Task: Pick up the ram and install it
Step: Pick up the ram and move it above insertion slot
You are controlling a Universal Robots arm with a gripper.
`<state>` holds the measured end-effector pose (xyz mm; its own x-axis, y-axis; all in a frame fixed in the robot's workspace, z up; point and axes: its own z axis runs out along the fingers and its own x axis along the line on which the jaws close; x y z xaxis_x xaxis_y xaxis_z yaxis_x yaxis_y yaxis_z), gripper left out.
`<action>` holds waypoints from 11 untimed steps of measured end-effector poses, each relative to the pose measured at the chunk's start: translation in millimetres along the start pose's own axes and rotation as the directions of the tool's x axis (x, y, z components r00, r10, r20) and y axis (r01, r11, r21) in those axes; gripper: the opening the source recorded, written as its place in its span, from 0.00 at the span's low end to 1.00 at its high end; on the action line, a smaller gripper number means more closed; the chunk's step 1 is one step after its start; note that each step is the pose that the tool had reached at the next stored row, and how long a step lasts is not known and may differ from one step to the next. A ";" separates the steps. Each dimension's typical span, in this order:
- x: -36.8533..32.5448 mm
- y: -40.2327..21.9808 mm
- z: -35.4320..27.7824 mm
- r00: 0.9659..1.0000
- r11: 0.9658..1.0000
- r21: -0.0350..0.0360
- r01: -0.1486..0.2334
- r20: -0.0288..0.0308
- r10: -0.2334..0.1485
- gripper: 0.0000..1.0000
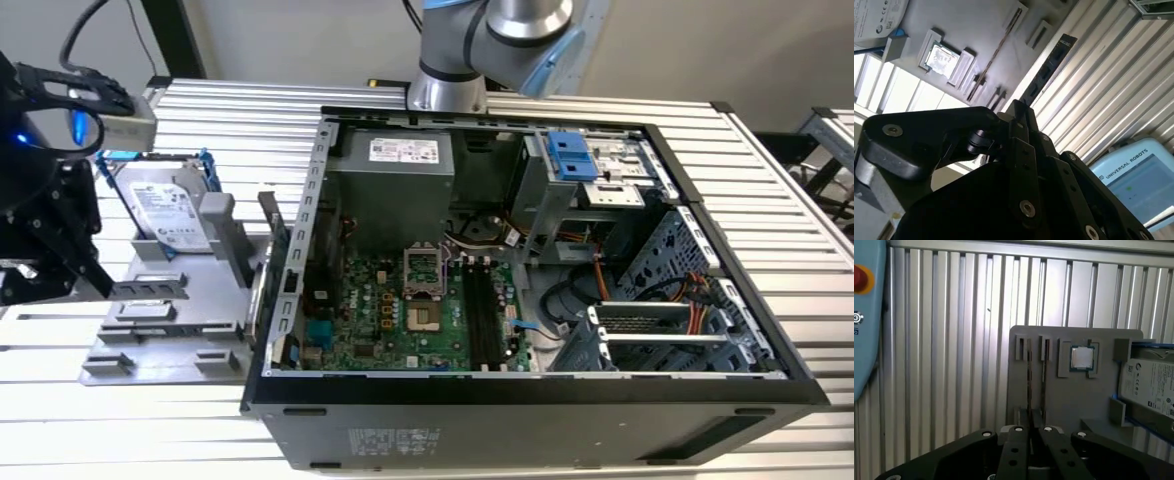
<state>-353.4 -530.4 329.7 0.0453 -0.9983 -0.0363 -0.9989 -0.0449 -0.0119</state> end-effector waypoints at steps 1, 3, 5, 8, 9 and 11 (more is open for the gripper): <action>-0.1 0.0 -3.1 1.000 1.000 0.000 0.000 0.000 0.000 0.00; -0.4 -0.1 -9.7 1.000 1.000 0.000 0.000 0.000 0.000 0.00; -0.6 -0.2 -16.2 1.000 1.000 0.000 0.000 0.000 0.000 0.00; -0.9 -0.3 -25.5 1.000 1.000 0.000 0.000 0.000 0.000 0.00; -1.0 -0.3 -28.1 1.000 1.000 0.000 0.000 0.000 0.000 0.00; -1.2 -0.4 -33.4 1.000 1.000 0.000 0.000 0.000 0.000 0.00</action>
<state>-353.4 -530.4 363.2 0.0453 -0.9983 -0.0364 -0.9989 -0.0449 -0.0120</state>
